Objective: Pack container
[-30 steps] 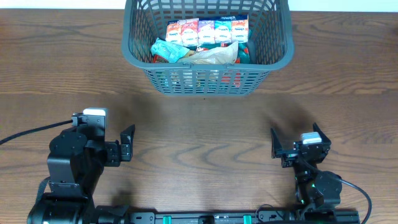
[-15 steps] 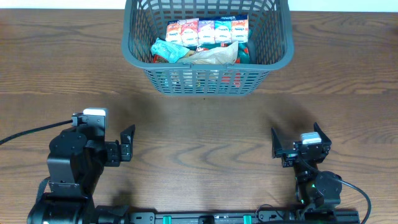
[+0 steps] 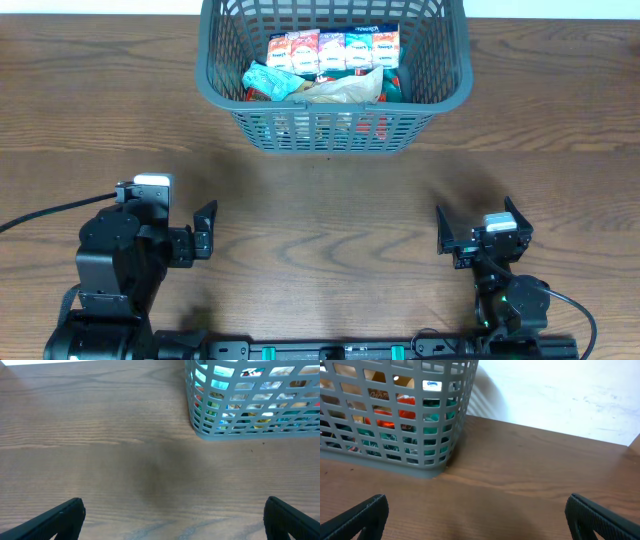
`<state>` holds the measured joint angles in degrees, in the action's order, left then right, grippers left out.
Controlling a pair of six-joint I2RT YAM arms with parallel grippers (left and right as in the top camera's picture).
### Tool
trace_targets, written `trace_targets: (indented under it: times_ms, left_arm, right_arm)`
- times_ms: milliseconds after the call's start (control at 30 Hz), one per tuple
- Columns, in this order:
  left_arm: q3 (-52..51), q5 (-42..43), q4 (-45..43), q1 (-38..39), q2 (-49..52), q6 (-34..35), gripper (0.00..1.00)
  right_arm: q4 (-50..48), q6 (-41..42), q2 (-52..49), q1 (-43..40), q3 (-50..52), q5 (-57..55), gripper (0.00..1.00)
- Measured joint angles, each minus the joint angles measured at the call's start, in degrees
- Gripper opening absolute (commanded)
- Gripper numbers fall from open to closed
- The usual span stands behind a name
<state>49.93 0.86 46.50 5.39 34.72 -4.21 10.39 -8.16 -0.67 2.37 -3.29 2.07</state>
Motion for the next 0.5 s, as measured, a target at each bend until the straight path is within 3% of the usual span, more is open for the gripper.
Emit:
trace_targets:
  times_ms: [233, 367, 500]
  left_arm:
    - [0.0, 0.0, 0.2, 0.0, 0.0, 0.0, 0.99]
    - [-0.3, 0.6, 4.6, 0.0, -1.1, 0.4, 0.99]
    - [-3.9, 1.8, -0.7, 0.0, -6.9, 0.5, 0.99]
  right_arm:
    - [0.0, 0.0, 0.0, 0.0, 0.0, 0.0, 0.99]
    - [0.0, 0.0, 0.0, 0.0, 0.0, 0.0, 0.99]
    - [0.0, 0.0, 0.0, 0.0, 0.0, 0.0, 0.99]
